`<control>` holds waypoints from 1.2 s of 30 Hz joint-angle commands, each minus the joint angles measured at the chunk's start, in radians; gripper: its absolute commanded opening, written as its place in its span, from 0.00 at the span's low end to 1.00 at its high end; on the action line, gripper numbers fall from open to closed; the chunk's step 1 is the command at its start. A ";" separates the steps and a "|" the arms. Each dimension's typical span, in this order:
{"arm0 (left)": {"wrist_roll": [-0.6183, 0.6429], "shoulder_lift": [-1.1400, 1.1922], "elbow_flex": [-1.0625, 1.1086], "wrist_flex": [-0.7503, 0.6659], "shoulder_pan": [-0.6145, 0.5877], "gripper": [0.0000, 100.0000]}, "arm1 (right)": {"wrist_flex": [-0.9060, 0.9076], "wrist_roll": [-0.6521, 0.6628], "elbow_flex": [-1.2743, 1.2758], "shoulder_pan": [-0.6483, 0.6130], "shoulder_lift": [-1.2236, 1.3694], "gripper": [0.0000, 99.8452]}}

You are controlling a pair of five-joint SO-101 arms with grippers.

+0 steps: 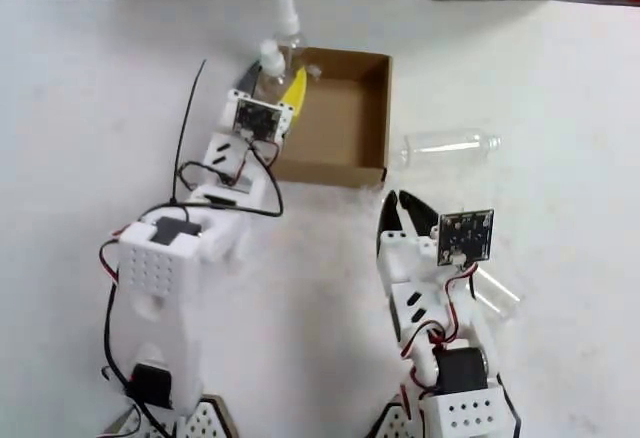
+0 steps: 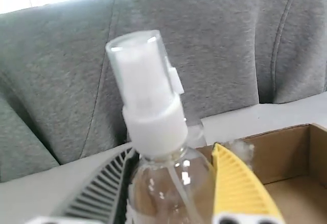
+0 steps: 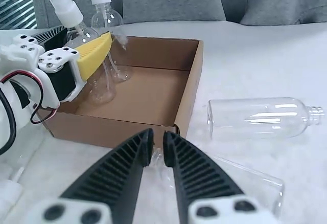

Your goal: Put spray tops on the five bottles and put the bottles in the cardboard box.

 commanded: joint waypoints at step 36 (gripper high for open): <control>0.069 -0.182 0.083 0.184 -0.050 0.23 | 0.005 0.081 0.006 0.004 -0.010 0.02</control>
